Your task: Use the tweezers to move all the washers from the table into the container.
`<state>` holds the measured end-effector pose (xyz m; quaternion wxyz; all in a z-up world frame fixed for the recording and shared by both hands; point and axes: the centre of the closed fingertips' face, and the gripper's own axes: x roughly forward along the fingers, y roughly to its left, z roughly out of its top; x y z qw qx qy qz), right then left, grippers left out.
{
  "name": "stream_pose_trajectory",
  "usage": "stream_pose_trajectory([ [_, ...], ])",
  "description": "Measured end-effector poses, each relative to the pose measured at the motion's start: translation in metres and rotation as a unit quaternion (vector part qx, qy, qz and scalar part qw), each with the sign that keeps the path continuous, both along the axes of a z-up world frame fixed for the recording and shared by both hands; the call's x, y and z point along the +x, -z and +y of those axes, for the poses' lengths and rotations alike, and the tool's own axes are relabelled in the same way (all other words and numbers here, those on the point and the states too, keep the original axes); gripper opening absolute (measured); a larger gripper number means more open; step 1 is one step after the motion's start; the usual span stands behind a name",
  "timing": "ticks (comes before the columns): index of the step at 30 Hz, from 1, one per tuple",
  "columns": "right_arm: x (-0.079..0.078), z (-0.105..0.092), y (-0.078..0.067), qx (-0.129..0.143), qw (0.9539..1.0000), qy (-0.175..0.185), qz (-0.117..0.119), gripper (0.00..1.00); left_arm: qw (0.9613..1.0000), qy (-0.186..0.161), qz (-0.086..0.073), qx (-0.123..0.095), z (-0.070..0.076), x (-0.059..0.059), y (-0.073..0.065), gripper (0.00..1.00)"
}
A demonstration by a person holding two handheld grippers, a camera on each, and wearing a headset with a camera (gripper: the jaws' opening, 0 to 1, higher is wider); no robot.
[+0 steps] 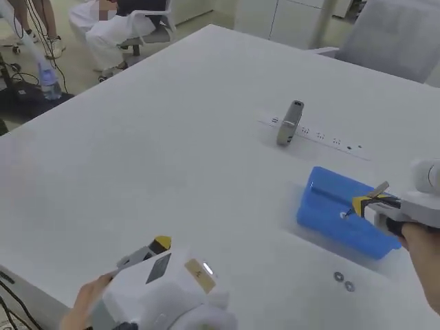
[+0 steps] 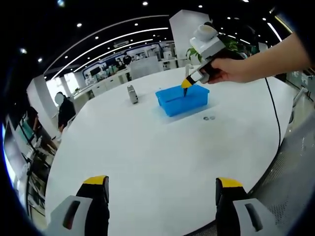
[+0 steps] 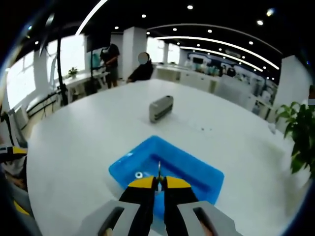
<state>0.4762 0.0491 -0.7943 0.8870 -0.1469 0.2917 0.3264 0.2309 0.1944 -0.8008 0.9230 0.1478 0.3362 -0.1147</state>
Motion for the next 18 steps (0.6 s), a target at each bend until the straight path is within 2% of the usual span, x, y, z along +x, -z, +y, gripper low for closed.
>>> stream_pose_trajectory([
  [10,0.001,-0.001,0.023,-0.024,0.9994,-0.008,0.024,0.03,1.0000,0.000,0.003,0.002,0.000,0.000,0.001,0.91],
  [18,-0.001,-0.001,0.024,-0.026,0.9992,-0.009,0.028,0.03,1.0000,0.001,0.004,0.003,0.000,0.000,0.002,0.91],
])
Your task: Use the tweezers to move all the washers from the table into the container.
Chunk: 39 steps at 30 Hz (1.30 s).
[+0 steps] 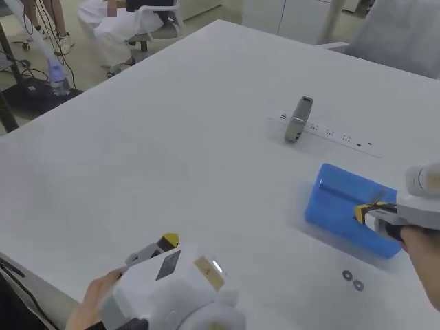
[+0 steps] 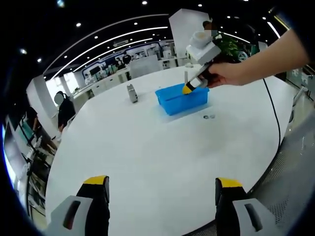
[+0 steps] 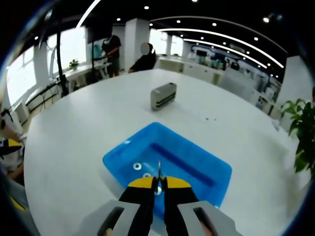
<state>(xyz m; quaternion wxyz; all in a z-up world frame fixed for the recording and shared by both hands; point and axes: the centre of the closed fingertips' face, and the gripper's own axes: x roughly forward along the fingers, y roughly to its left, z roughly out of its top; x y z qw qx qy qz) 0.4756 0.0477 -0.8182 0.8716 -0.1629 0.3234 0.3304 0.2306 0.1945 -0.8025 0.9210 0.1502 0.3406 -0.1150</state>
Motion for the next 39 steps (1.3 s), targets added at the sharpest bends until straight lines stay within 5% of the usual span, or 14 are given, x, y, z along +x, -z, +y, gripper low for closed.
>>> stream_pose_trajectory([
  [8,-0.001,-0.001,0.000,0.000,1.0000,0.005,0.002,0.03,1.0000,0.002,0.000,0.000,-0.001,0.000,0.000,0.91],
  [16,0.000,-0.004,-0.009,0.030,0.9992,0.025,0.006,0.04,1.0000,0.002,0.000,0.001,0.000,0.000,0.000,0.90],
  [29,-0.013,0.008,-0.073,0.079,0.9958,-0.002,-0.047,0.03,1.0000,-0.001,-0.005,0.000,0.001,0.000,-0.002,0.90],
  [39,-0.048,0.009,-0.087,0.104,0.9935,-0.018,-0.043,0.03,1.0000,-0.004,-0.008,0.000,0.002,0.000,-0.003,0.91],
])
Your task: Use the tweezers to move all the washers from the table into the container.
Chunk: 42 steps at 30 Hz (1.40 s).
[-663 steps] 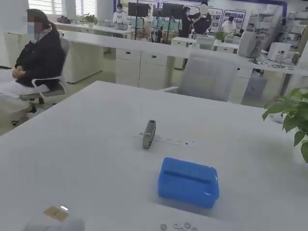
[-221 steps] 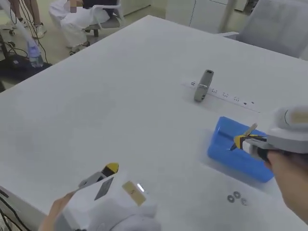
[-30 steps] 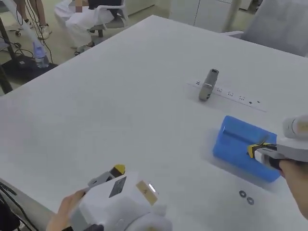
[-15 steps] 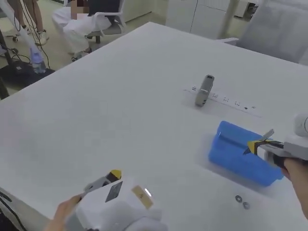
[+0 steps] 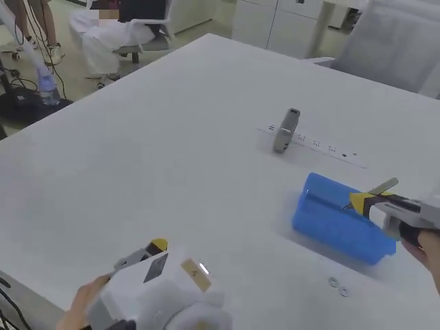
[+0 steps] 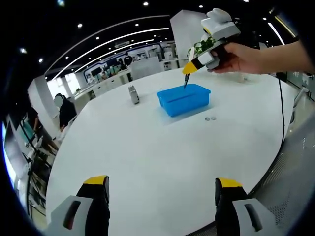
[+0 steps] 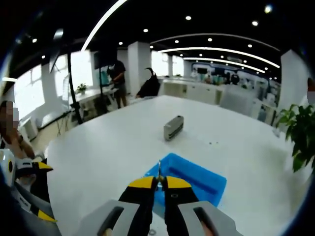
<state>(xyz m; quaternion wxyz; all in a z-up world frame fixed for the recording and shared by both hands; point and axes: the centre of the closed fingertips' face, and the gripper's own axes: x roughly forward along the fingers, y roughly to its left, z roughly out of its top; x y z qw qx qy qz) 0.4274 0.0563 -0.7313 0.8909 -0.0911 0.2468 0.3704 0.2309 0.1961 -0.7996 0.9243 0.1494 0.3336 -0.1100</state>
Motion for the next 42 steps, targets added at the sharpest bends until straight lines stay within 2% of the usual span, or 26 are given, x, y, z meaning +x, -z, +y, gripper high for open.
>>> stream_pose_trajectory([
  [5,-0.024,-0.005,0.009,-0.001,0.9999,-0.001,0.013,0.03,1.0000,0.000,-0.001,0.001,0.000,0.000,0.000,0.90],
  [9,-0.030,-0.014,0.028,-0.010,0.9994,0.003,0.033,0.03,1.0000,-0.002,-0.002,0.000,0.001,0.000,0.000,0.90],
  [13,-0.043,-0.019,0.047,-0.022,0.9983,0.007,0.053,0.03,1.0000,-0.002,-0.002,0.001,0.001,0.000,-0.001,0.90],
  [21,-0.046,-0.028,0.076,-0.036,0.9960,0.016,0.080,0.03,1.0000,0.001,0.000,0.002,0.001,0.000,0.000,0.90],
  [31,-0.044,-0.028,0.093,-0.050,0.9938,0.011,0.098,0.03,1.0000,0.002,0.003,0.004,0.001,0.000,0.002,0.90],
  [32,-0.042,-0.030,0.090,-0.045,0.9944,0.013,0.094,0.04,1.0000,0.002,0.003,0.004,0.001,0.000,0.002,0.90],
  [42,-0.042,-0.033,0.092,-0.048,0.9951,0.010,0.085,0.03,1.0000,-0.001,0.005,0.006,0.002,0.000,0.002,0.90],
])
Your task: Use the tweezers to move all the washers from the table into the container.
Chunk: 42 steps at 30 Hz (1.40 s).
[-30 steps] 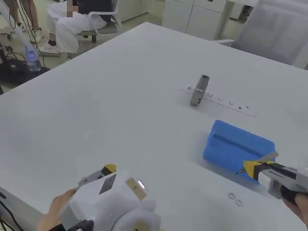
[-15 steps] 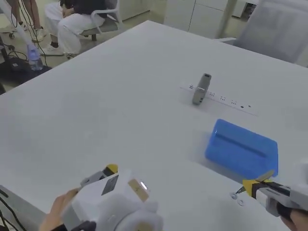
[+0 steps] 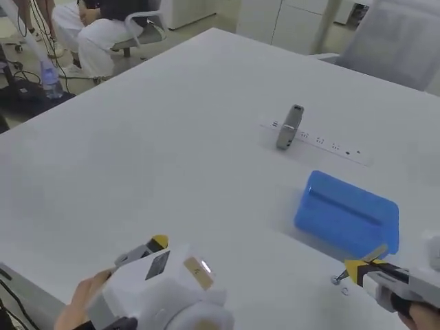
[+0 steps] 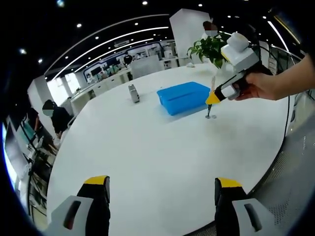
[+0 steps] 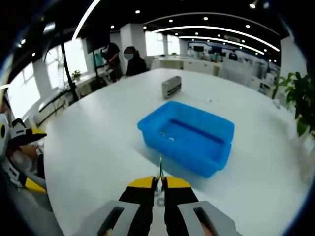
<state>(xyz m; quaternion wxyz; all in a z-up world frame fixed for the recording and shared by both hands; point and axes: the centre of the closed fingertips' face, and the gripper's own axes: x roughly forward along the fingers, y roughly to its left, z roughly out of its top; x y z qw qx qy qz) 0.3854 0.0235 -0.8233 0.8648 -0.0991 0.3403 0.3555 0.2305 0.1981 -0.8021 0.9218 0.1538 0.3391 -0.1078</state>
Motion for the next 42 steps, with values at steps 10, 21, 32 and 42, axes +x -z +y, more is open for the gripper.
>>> stream_pose_trajectory([
  [10,0.000,0.002,0.000,-0.008,0.9999,-0.006,-0.004,0.02,1.0000,-0.002,0.001,0.001,0.001,0.000,0.000,0.90],
  [21,0.002,0.001,-0.009,-0.015,0.9998,-0.012,0.001,0.02,1.0000,-0.002,0.000,0.001,0.001,0.000,-0.001,0.89],
  [32,0.015,0.001,-0.056,0.038,0.9990,0.005,-0.023,0.02,1.0000,0.001,0.001,0.002,0.000,0.000,0.000,0.89],
  [42,0.060,0.001,-0.085,0.078,0.9936,0.055,-0.061,0.02,1.0000,0.000,0.004,0.002,0.000,-0.001,0.001,0.89],
])
